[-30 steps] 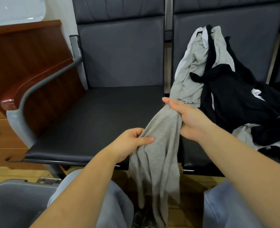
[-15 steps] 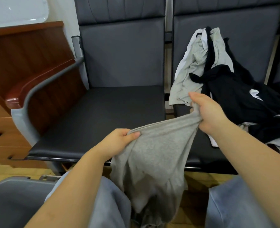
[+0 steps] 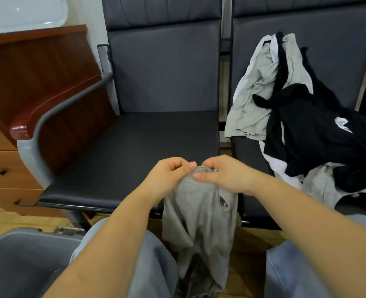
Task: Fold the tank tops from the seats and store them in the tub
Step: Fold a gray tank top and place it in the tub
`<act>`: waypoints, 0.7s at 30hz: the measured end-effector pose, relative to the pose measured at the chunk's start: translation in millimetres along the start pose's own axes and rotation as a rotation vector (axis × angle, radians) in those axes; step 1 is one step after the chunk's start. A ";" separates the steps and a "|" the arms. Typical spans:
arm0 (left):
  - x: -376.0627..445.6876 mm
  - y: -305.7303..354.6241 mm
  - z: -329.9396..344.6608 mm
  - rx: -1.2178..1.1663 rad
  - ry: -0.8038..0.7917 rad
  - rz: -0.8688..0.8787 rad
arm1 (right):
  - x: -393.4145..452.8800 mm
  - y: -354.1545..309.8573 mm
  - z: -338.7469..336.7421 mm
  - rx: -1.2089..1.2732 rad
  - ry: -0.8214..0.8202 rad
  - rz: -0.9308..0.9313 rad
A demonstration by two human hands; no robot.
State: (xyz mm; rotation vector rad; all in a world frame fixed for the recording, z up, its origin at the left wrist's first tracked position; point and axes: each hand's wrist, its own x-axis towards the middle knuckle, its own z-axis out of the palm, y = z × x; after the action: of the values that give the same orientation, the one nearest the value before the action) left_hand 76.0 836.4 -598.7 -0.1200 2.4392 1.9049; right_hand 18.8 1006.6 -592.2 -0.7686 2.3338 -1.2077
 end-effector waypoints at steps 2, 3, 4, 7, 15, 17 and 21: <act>0.6 0.1 -2.6 0.043 0.037 -0.013 | 0.1 -0.5 -10.4 0.058 0.064 -0.004; 0.9 -0.4 -4.1 0.074 0.042 -0.022 | 0.0 0.6 -15.8 0.095 0.115 -0.002; 1.1 -1.0 -5.9 0.112 0.034 -0.036 | 0.0 2.6 -21.3 0.140 0.172 -0.001; 3.4 -3.5 -12.9 0.270 -0.034 -0.129 | 0.1 10.4 -36.7 0.223 0.386 0.046; 3.9 -11.5 -30.5 0.397 0.048 -0.244 | -4.5 24.2 -64.2 0.456 0.662 0.116; 4.7 -10.2 -31.6 0.138 0.135 -0.222 | -6.7 23.1 -63.9 0.498 0.631 0.135; 2.8 -1.3 -16.0 -0.566 0.153 -0.227 | -11.2 11.5 -45.1 0.588 0.429 0.110</act>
State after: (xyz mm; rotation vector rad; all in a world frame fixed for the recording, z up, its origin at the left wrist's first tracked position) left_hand 73.5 820.5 -596.3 -0.5503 1.7840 2.4771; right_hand -1.7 1046.7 -576.0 -0.1863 2.0870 -2.0229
